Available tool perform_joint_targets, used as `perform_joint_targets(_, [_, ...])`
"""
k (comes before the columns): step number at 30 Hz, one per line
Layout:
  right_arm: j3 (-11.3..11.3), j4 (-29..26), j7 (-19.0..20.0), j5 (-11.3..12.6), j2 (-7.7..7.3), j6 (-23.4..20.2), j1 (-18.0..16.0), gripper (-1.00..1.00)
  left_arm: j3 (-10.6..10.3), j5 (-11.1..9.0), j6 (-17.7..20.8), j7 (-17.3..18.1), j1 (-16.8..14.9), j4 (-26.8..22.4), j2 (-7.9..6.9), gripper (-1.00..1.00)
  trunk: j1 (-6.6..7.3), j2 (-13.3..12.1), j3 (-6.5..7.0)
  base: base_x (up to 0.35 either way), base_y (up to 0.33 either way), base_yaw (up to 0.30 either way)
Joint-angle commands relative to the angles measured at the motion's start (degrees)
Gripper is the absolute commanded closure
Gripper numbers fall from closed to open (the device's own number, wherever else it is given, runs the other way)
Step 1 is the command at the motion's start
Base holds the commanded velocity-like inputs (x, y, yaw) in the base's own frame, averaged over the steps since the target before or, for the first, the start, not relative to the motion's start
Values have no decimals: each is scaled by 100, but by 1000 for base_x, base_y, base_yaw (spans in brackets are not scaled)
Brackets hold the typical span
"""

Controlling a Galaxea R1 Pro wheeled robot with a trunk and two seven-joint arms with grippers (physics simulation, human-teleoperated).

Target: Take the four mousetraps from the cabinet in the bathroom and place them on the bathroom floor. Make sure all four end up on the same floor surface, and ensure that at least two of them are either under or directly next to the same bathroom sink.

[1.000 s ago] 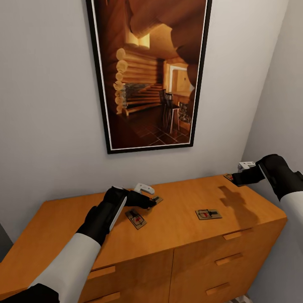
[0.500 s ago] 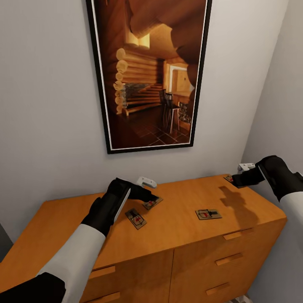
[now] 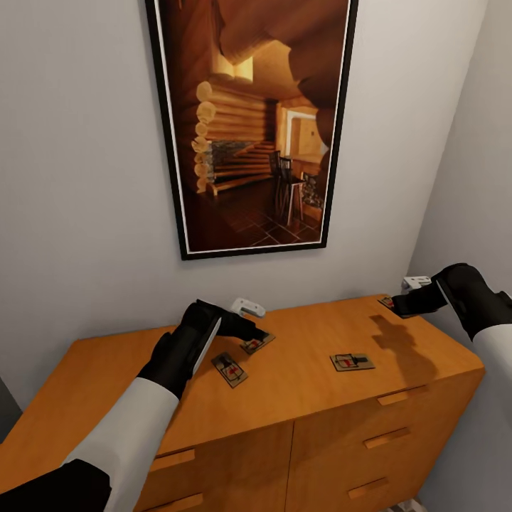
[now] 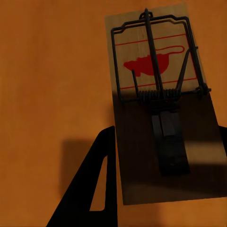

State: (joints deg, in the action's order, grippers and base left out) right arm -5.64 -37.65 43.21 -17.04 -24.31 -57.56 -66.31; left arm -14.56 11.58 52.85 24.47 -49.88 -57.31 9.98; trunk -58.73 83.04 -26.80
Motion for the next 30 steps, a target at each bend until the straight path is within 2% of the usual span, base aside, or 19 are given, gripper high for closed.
perform_joint_targets(1, [-21,-6,56,-49,-5,-10,-5,100,-17,60,15,54,-4,-4,2,-100,0,4,-7,0,0,0])
perform_joint_targets(3, [-23,-6,54,-50,-6,-9,-5,100,-130,56,12,73,-5,-6,2,-100,0,4,-7,0,0,0])
perform_joint_targets(9, [-23,-6,55,-50,-4,-9,-5,100,-704,20,15,79,-5,-8,2,-100,0,4,-7,0,0,0])
perform_joint_targets(12, [-24,-6,56,-53,-4,-10,-5,100,-851,-14,15,77,-5,-8,2,-100,0,4,-7,0,0,0])
perform_joint_targets(18, [-25,-6,56,-49,-4,-9,-5,100,-930,-50,15,82,-5,-8,2,-100,0,4,-7,0,0,0])
perform_joint_targets(30, [-24,-6,48,-46,-4,-7,-5,100,-930,-60,15,78,-6,0,2,-100,0,4,-7,0,0,0])
